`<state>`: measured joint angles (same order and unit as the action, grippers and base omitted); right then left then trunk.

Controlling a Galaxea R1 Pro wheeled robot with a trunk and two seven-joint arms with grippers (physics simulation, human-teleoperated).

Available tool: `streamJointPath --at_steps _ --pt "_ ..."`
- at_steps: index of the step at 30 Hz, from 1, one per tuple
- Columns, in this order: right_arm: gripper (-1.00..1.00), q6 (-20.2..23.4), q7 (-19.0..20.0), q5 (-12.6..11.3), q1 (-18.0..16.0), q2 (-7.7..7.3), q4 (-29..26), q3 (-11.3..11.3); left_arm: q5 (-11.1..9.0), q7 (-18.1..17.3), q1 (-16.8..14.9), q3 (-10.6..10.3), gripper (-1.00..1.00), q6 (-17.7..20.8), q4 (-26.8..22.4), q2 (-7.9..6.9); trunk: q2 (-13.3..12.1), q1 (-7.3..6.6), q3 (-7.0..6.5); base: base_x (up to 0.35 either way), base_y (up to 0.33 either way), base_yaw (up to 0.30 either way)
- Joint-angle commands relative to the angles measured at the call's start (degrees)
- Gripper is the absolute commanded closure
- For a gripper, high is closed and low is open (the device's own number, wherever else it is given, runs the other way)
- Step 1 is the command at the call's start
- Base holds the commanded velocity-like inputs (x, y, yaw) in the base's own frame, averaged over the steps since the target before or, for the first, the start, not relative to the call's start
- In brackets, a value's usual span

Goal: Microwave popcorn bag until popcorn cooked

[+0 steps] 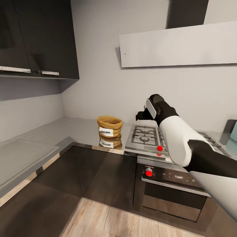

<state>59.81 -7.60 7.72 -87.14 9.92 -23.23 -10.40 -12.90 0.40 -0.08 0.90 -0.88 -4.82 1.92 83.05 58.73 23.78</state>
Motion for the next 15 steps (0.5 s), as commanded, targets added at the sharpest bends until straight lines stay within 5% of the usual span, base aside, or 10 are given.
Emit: streamJointPath --at_steps 1,15 --pt "-1.0 0.2 0.1 0.5 0.0 0.08 -0.1 -0.4 -0.3 0.0 0.0 0.1 -1.0 -0.1 0.0 0.01 0.0 0.0 0.06 0.0 0.0 0.0" --pt "-1.0 0.2 0.1 0.3 0.0 0.08 -0.2 -0.6 -0.3 0.0 0.0 0.1 -1.0 -0.1 -0.1 0.01 0.0 0.0 0.06 0.0 0.0 0.221"
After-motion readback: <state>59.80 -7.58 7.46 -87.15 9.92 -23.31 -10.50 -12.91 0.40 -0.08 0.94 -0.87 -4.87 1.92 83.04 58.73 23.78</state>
